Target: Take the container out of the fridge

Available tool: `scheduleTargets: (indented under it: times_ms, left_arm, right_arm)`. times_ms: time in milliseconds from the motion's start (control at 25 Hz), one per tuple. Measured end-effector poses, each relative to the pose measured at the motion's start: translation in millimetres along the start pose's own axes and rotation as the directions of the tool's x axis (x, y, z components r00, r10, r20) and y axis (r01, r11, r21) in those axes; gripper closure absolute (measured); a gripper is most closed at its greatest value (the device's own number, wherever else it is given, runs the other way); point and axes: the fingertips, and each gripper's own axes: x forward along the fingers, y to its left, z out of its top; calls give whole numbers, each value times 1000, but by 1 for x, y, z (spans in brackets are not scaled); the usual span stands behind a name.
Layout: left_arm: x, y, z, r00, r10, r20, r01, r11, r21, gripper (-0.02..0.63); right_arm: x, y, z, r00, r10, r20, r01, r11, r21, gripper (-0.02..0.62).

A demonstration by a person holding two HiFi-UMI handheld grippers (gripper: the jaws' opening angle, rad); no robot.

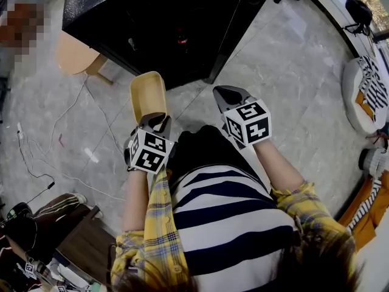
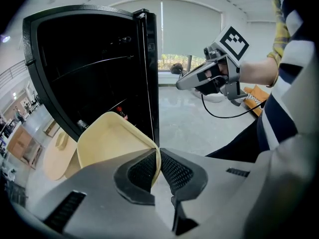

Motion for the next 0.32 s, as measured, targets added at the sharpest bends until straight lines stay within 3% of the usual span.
scheduleTargets:
  times_ms: [320]
  left_arm:
    - [6,1,10,1000,-2,-3,2,999,37,569]
  right_arm:
    - [0,-3,1,1000,4,10,-4,1000,11,568]
